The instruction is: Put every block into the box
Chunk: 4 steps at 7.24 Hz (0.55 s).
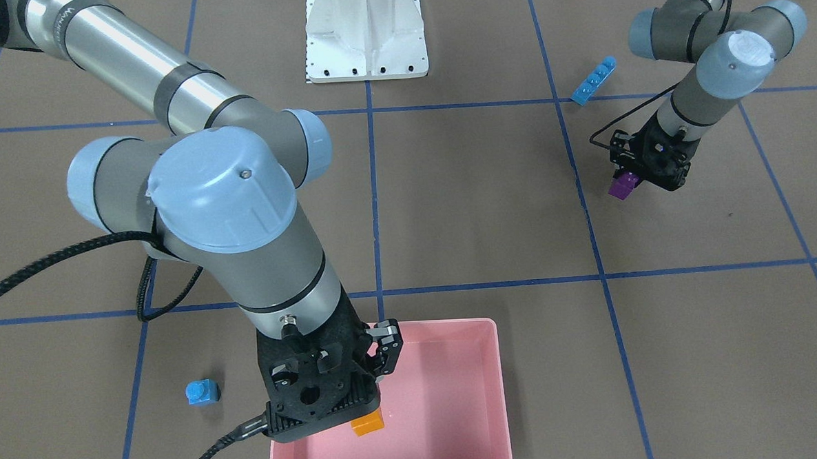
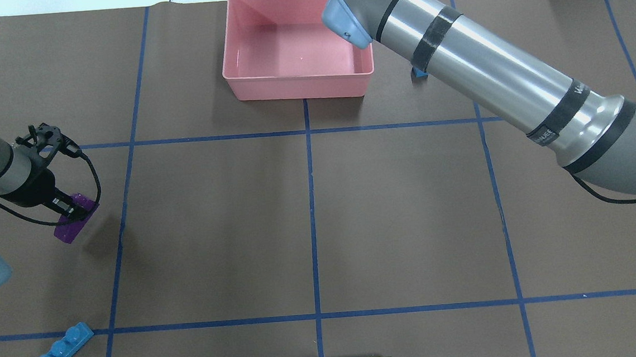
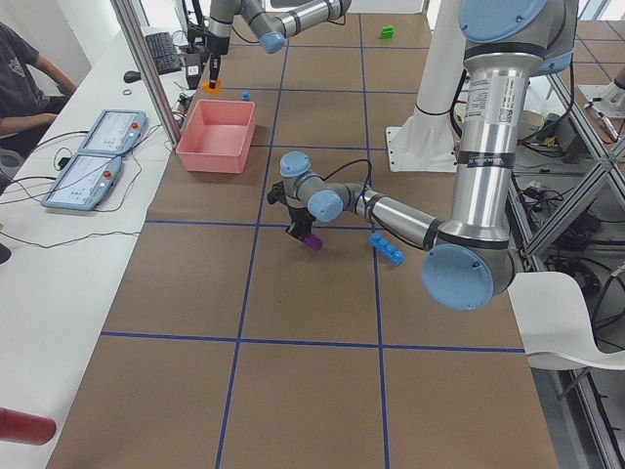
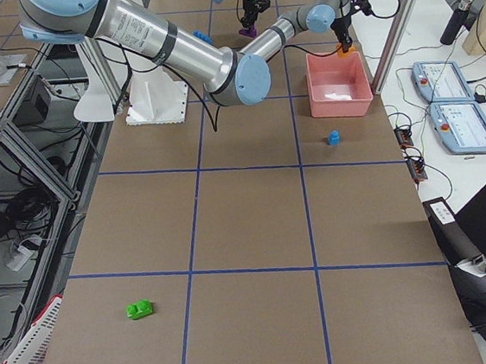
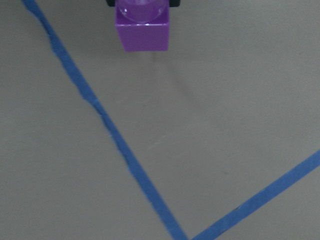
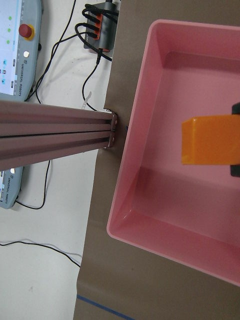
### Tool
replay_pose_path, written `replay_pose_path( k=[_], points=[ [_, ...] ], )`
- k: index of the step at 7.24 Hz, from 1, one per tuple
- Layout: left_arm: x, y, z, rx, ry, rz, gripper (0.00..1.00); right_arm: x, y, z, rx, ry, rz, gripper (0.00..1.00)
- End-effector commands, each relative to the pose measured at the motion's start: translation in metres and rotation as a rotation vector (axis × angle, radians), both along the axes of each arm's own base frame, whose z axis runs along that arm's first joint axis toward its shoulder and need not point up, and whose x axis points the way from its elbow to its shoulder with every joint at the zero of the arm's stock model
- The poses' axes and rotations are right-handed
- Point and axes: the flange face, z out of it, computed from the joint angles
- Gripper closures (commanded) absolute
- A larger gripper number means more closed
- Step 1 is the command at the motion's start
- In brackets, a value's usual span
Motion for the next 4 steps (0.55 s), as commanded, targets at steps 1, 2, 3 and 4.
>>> replay_pose_path(
  k=[1,2,3,4],
  points=[
    [-0.040,-0.004,-0.047,-0.050,0.044,-0.032,1.00,-0.041,0.014,0.015,0.024,0.030,-0.001,1.00],
    [-0.057,-0.004,-0.066,-0.074,0.053,-0.047,1.00,-0.062,0.015,0.039,0.004,0.060,-0.011,1.00],
    [-0.068,-0.011,-0.076,-0.074,0.071,-0.064,1.00,-0.073,0.018,0.046,0.016,0.056,-0.014,1.00],
    [-0.073,-0.014,-0.079,-0.082,0.089,-0.067,1.00,-0.075,0.016,0.055,0.003,0.067,-0.013,0.27]
  ],
)
